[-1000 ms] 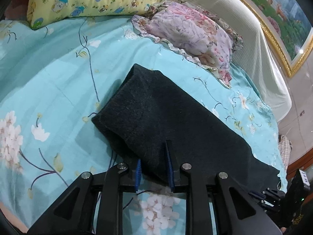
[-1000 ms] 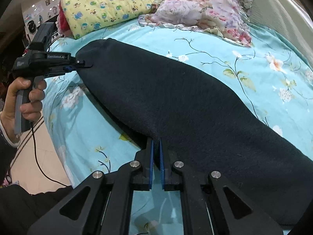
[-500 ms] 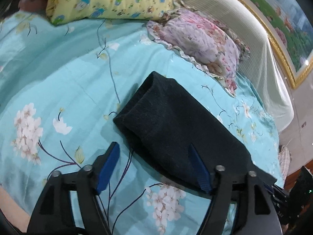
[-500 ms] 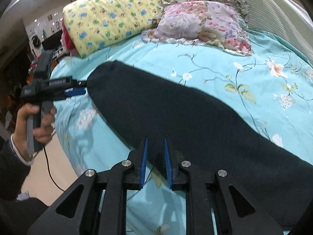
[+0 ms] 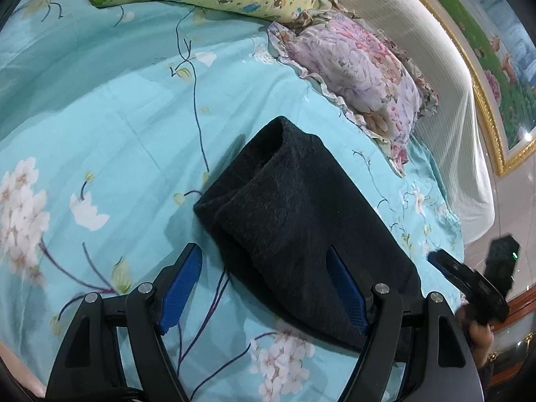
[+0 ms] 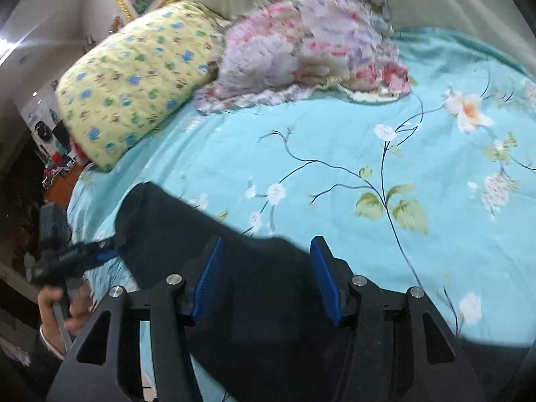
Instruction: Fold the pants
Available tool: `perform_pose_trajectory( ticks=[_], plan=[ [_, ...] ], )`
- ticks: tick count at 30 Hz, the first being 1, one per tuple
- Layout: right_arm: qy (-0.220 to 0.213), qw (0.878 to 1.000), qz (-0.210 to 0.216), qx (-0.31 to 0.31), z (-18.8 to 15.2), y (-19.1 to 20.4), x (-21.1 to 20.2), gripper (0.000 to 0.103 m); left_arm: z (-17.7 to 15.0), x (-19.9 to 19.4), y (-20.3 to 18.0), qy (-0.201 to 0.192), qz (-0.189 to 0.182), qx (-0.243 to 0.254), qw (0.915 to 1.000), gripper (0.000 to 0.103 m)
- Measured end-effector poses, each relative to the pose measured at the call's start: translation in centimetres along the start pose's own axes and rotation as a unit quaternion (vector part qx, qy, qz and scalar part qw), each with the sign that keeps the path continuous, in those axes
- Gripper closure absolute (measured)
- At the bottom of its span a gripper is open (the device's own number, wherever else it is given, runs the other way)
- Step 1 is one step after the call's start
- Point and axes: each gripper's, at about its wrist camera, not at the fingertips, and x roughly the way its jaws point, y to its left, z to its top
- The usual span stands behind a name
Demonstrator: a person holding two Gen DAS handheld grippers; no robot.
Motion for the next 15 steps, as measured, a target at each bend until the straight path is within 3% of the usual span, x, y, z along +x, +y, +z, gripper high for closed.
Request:
perform_pose_trajectory(
  ticks=[3, 9, 14, 15],
  plan=[
    [0.051, 0.999, -0.004, -0.004, 1.6, -0.8, 3.0, 0.047, 0.4, 0.6, -0.1, 0.003, 0.002, -0.001, 1.0000, 0.026],
    [0.147, 0.987, -0.004, -0.061, 1.6, 0.0, 7.6, 0.047, 0.6, 1.7, -0.6, 0.002, 0.013, 0.006, 0.9999, 0.026],
    [0.159, 0.983, -0.002, -0.094, 0.5, 0.7, 7.9, 0.050, 0.9, 2.4, -1.3, 0.001, 0.015, 0.017, 0.9997, 0.029],
    [0.163, 0.981, 0.006, -0.101, 0.2, 1.0, 7.8, 0.056, 0.9, 2.6, -1.5, 0.000, 0.017, 0.021, 0.9996, 0.031]
  ],
)
